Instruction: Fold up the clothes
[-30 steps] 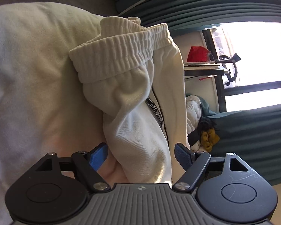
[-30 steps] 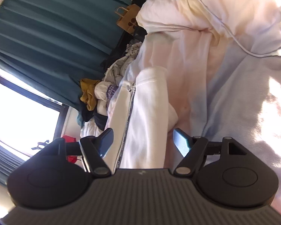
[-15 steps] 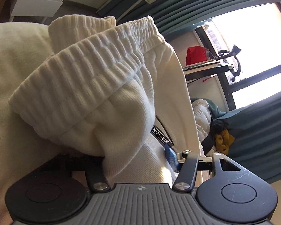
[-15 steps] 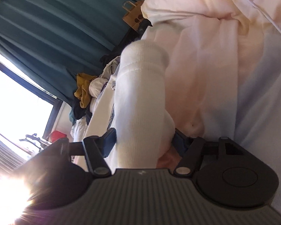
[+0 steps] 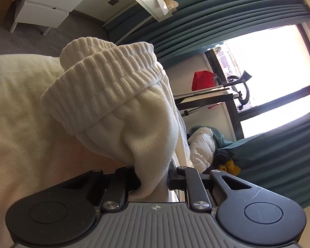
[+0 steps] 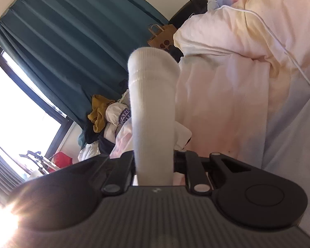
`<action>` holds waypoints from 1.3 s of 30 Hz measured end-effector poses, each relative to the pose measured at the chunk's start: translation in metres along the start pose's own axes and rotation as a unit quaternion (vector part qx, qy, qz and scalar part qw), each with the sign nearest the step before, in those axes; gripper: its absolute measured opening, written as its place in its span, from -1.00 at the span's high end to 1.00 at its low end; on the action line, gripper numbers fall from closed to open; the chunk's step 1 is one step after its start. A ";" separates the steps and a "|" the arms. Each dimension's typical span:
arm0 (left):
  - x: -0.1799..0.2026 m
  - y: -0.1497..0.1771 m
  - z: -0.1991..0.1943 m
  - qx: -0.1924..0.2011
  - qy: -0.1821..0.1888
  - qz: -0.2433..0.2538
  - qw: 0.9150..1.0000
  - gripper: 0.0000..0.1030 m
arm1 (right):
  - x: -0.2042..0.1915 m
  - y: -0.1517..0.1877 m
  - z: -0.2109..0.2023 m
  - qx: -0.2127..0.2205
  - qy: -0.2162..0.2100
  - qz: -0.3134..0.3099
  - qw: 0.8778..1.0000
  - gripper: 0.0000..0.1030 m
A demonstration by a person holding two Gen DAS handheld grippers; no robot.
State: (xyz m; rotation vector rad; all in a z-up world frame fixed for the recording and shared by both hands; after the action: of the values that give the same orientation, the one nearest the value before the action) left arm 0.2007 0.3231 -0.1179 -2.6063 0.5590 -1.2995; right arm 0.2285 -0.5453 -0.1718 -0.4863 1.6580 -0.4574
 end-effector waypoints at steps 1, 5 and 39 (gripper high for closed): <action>-0.002 -0.001 -0.008 0.000 0.006 -0.001 1.000 0.67 | 0.000 0.000 -0.007 -0.003 0.002 0.015 1.000 0.71; -0.023 -0.013 -0.034 -0.013 0.014 -0.039 0.999 0.68 | -0.002 -0.002 -0.037 -0.012 0.008 0.072 0.997 0.72; 0.022 0.045 -0.187 0.073 -0.066 0.233 0.967 -0.72 | 0.059 0.030 -0.112 -0.093 0.121 0.143 0.978 0.72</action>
State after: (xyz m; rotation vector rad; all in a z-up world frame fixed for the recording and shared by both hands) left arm 0.0521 0.2747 -0.0037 -2.2326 0.9418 -0.9665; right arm 0.1087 -0.5504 -0.2215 -0.3297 1.9814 -0.1530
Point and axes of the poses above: each gripper's, at about its wrist camera, not at the fingertips, and z roughly the way its jaws point, x to its right, y to its underside, the point moved 5 cm from there along z, roughly the way its jaws point, and after that the axes turned 13 degrees about -y, right-handed, at the moved point
